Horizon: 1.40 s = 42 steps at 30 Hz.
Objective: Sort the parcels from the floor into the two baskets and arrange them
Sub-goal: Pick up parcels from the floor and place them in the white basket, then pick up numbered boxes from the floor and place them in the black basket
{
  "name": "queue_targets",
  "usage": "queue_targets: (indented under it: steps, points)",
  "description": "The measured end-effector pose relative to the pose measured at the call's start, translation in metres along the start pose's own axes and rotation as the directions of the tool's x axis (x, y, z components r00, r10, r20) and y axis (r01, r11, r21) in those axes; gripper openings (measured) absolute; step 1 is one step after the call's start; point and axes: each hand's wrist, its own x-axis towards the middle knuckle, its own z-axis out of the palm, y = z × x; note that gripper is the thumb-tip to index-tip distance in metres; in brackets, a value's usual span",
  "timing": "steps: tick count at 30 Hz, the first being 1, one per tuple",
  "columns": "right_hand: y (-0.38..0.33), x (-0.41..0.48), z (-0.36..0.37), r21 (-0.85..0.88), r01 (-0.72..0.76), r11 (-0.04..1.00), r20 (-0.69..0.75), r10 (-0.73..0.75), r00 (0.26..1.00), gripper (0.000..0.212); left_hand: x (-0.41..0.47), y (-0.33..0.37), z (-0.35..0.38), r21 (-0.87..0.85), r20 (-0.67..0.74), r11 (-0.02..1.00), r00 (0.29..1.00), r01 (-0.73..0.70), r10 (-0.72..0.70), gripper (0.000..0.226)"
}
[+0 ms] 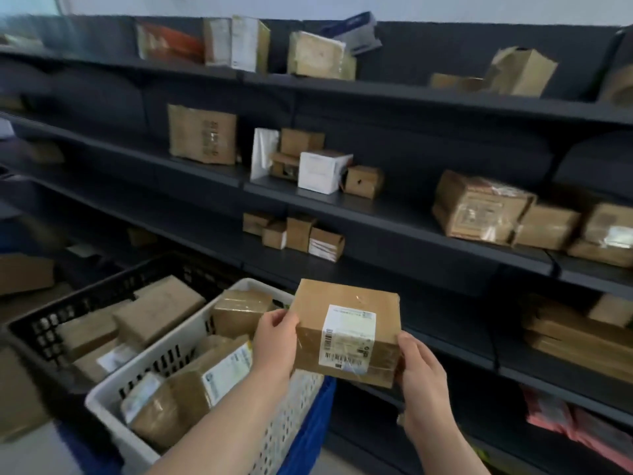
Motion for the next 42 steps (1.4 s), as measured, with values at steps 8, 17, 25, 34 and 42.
queue_targets:
  steps: [8, 17, 25, 34, 42]
  points:
    - [0.014, 0.005, 0.134, -0.046, -0.052, 0.998, -0.006, 0.052, 0.999, 0.032, 0.118, 0.032, -0.097, 0.203, 0.205, 0.979, 0.976, 0.027, -0.069, 0.02]
    - [0.052, 0.03, 0.181, -0.154, -0.238, 0.959, -0.198, 0.206, 0.958, 0.038, 0.202, 0.005, -0.08, 0.506, 0.303, 0.861, 0.922, 0.057, -0.239, 0.032]
    - [0.095, 0.042, 0.208, -0.284, -0.402, 0.87, -0.058, 0.403, 0.913, 0.027, 0.237, -0.022, -0.097, 0.604, 0.252, 0.782, 0.894, 0.154, -0.37, 0.027]
    - [0.086, 0.033, 0.175, -0.235, -0.404, 0.884, -0.064, 0.4, 0.914, 0.024, 0.23, -0.015, -0.069, 0.673, 0.147, 0.738, 0.968, 0.053, -0.203, 0.054]
    - [0.062, 0.041, 0.08, -0.173, -0.297, 0.939, -0.159, 0.271, 0.949, 0.035, 0.12, 0.009, 0.024, 0.509, 0.354, 0.844, 0.935, -0.169, -0.026, 0.035]
